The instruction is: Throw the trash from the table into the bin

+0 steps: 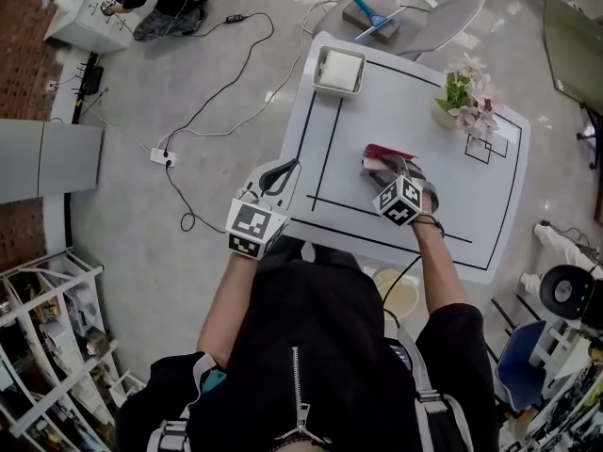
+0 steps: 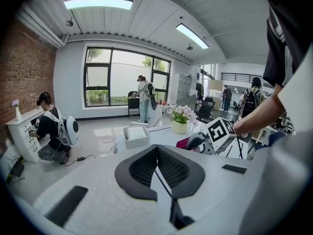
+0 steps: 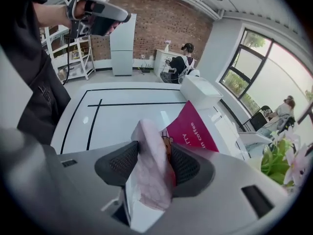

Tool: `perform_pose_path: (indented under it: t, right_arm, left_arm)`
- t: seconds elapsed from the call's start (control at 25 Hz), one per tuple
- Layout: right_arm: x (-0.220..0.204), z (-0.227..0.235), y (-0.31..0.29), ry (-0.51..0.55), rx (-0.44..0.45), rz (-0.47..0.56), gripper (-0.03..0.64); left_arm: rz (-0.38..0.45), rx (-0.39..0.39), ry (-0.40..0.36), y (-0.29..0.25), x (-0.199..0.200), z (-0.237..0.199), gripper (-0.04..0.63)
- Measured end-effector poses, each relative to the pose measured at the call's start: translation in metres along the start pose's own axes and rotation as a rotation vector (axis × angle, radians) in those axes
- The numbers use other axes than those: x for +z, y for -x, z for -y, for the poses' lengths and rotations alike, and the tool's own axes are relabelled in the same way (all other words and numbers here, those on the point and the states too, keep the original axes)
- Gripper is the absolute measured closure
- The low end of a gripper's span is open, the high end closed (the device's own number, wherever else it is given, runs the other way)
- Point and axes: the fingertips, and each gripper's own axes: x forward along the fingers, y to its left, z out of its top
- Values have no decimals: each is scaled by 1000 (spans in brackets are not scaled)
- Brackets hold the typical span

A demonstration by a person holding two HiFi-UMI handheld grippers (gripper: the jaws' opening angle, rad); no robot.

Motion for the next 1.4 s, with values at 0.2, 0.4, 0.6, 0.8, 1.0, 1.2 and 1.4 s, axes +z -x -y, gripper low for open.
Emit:
perform_pose_path:
  t: [0.2,0.4,0.6,0.8,1.0,1.2,1.4]
  right_arm:
    - [0,5,-1,-32,-13,-24,435]
    - [-1,7,1,-47,-29,-22,469]
    - [0,9,5,-49,-49,-22,496]
    - [13,23,22,-101,-97,34,542]
    - [40,34,39,-135,-123,119,563]
    - [60,38,51,-162,-131,190,565]
    - [69,34,51,-157,-123,222,564]
  left_arm:
    - [-2,4,1,0,0,1,589]
    - [-3,0,1,-1,-3,3,589]
    - [0,7,2,2,-3,1,589]
    - [12,28,8,7,3,-2,589]
    - [14,27,8,8,1,-2,589]
    - [21,47,7,12,6,-1,589]
    - [5,55,-2,15,0,4,589]
